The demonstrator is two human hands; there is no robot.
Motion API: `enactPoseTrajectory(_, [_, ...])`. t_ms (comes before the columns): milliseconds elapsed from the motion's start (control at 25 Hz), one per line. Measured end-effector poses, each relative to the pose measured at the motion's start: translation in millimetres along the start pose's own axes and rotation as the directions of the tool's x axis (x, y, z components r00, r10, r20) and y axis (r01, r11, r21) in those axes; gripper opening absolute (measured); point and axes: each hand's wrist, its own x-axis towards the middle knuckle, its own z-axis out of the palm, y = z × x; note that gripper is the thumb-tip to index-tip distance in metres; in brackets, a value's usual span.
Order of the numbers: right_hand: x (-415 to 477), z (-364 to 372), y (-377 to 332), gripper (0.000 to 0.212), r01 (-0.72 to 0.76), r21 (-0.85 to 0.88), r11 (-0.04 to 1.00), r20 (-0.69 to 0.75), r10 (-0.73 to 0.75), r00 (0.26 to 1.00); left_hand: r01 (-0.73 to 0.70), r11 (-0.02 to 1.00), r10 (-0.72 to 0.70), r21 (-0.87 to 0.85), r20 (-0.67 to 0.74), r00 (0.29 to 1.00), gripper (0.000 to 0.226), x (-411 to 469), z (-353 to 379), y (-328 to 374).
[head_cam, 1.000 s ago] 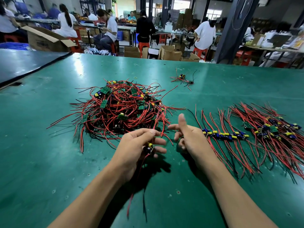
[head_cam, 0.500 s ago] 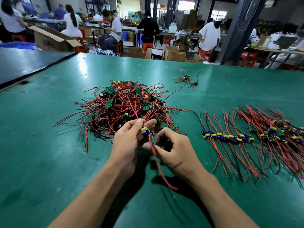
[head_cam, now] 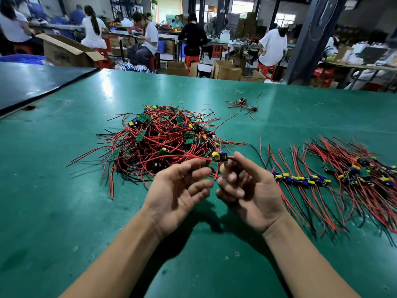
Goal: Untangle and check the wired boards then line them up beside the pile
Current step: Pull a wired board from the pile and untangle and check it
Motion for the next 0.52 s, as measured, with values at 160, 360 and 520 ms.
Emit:
enactPoseTrajectory(160, [-5,-3,-3,0.032,-0.14,-0.043,0.989,0.082,0.143,0.986,0.14,0.977,-0.164,0.162,0.14,0.977,0.034,-6,6,-6])
enactPoseTrajectory(360, [-2,-11,-5,0.049,-0.219,-0.274,0.936,-0.115,0.194,0.974,0.051,0.971,-0.079,0.233,0.11,0.991,0.025,-5,8,-17])
enactPoseTrajectory(520, [4,-11,2,0.022,-0.23,-0.345,0.91,-0.124,0.199,0.972,-0.151,0.887,0.176,0.437,-0.018,0.984,0.027,-1,2,-26])
